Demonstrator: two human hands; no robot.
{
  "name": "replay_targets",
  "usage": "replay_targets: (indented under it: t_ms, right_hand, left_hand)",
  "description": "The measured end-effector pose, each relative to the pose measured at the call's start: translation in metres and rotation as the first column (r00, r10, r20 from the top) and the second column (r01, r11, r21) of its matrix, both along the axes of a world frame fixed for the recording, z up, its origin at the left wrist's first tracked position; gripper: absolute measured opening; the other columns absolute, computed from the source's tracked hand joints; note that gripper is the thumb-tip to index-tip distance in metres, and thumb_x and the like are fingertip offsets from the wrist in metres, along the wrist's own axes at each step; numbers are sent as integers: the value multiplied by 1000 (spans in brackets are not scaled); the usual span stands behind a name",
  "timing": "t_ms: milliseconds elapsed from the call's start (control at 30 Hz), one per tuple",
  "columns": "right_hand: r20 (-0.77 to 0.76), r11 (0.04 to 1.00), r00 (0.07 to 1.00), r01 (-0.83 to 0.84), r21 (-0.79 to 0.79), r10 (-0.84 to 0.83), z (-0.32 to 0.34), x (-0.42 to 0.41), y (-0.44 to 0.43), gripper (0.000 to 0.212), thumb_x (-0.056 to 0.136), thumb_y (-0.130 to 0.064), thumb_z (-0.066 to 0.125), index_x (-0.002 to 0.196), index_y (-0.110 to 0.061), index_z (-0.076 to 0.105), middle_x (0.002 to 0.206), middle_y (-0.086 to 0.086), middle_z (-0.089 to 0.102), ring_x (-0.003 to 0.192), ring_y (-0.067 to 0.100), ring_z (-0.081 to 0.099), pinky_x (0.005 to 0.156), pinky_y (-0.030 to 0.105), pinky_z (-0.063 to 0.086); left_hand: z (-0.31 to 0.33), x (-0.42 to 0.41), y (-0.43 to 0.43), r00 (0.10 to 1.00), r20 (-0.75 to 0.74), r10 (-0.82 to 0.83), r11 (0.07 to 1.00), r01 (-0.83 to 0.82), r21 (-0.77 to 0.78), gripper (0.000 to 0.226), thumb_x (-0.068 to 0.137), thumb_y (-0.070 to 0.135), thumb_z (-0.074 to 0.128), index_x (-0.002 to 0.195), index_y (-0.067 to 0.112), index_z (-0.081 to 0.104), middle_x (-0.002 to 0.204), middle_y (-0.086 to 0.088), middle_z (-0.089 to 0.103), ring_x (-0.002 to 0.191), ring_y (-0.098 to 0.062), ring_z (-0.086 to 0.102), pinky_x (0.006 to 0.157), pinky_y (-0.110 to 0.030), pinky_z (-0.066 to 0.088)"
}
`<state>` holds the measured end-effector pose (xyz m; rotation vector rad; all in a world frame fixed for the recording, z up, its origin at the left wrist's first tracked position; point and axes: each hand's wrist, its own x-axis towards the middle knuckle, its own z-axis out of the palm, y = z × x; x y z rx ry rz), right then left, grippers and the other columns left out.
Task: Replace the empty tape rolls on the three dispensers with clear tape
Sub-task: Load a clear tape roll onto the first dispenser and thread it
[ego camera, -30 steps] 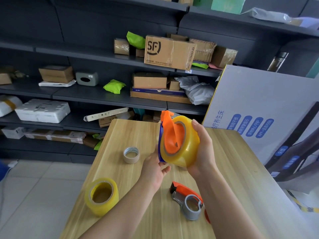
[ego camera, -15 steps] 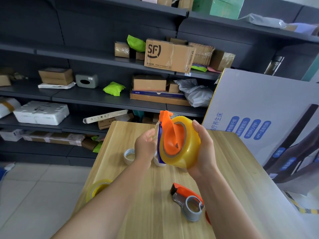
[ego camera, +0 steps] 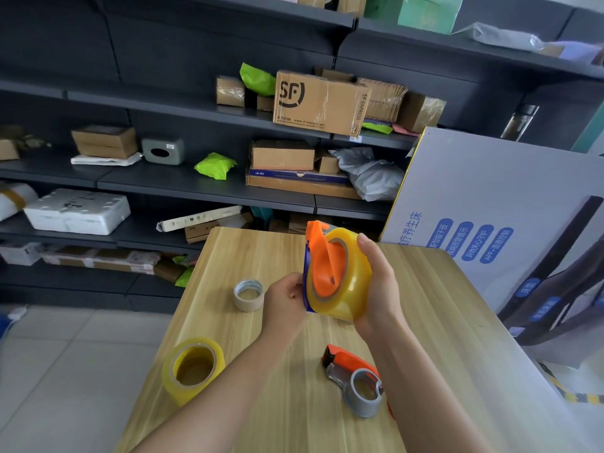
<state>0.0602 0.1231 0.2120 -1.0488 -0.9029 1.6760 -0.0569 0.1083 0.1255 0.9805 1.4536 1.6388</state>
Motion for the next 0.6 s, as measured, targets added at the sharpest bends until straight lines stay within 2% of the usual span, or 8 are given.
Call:
replay_targets:
  t_ms: [100,167,233,333,433,533,600]
  right_hand:
    - [19,1000,1000,3,-13,-3,-10,3,0,47,76,-49,70,113,-21,71,102,7,76,87,25,71,79,41,57]
    - [21,999,999,-29,-27,29,-15,7,-1,33,83,-45,65,103,-19,73,90,5,76,80,23,70,73,37,54]
    - [28,997,997,-68,-39,69,-18,10,-4,31,84,-45,64,100,-19,72,89,5,75,78,23,70,72,37,55]
    - [71,994,993,-90,-65,94,-25,17,-10,32,82,-45,67,99,-18,71,84,4,76,79,25,71,79,44,58]
    - [127,989,983,-119,-87,130,-36,28,-17,40,78,-46,71,102,-14,69,89,8,76,82,28,72,84,49,57]
    - [203,983,964,-149,-107,169,-48,37,-29,67,59,-58,75,107,-12,65,102,14,73,91,33,72,85,53,57]
    - [246,977,946,-194,-94,211,-58,43,-38,64,53,-62,72,94,-14,70,98,14,75,94,35,71,88,55,56]
  left_hand:
    - [-9,0,-8,1000,16,-2,1000,2,-31,47,83,-8,59,70,34,74,76,4,74,85,-25,69,83,-52,56]
    - [-15,2,-16,1000,7,6,999,-5,-33,45,82,-10,60,74,32,73,77,4,75,84,-23,70,82,-51,56]
    - [-16,9,-24,997,56,46,999,-44,-29,43,78,-13,63,70,28,73,72,6,74,80,-23,68,81,-49,56]
    - [-14,21,-36,975,219,37,999,-31,-31,38,77,-9,64,66,24,77,72,5,74,78,-20,67,79,-40,55]
    - [-17,32,-54,952,306,-1,998,22,-65,42,82,-20,53,83,17,74,79,-3,76,80,-24,68,71,-28,57]
    - [-25,46,-73,889,456,46,982,43,-184,36,90,-10,39,97,11,66,77,-10,75,74,-24,69,69,-31,55]
    - [-32,56,-85,811,575,107,968,46,-246,25,94,5,39,100,5,64,78,-12,75,78,-26,68,71,-34,50]
